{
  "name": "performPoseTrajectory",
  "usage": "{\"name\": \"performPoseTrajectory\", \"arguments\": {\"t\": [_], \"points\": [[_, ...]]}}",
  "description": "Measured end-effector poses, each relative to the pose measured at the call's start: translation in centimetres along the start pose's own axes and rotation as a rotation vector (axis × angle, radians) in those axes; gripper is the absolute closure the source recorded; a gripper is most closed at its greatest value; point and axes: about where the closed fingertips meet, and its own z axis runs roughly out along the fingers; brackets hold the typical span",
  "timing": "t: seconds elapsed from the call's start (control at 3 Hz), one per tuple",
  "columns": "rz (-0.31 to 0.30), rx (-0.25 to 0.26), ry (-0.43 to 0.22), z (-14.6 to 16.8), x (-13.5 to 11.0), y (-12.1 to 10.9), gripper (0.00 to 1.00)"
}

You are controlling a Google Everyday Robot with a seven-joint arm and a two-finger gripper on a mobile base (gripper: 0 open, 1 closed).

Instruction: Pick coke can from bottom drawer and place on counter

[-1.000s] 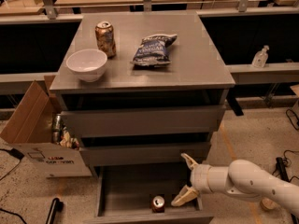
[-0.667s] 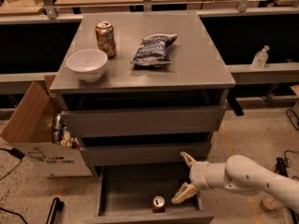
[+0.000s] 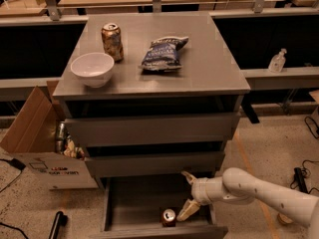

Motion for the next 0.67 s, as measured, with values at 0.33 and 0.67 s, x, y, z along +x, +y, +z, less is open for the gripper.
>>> {"name": "performPoseTrajectory", "arguments": {"t": [0.33, 0.67], "points": [[-0.009, -0.038, -0.028, 3.4, 3.3, 0.5, 0.0], [-0.029, -0.081, -0.061, 6.1, 6.3, 1.6, 0.0]]}}
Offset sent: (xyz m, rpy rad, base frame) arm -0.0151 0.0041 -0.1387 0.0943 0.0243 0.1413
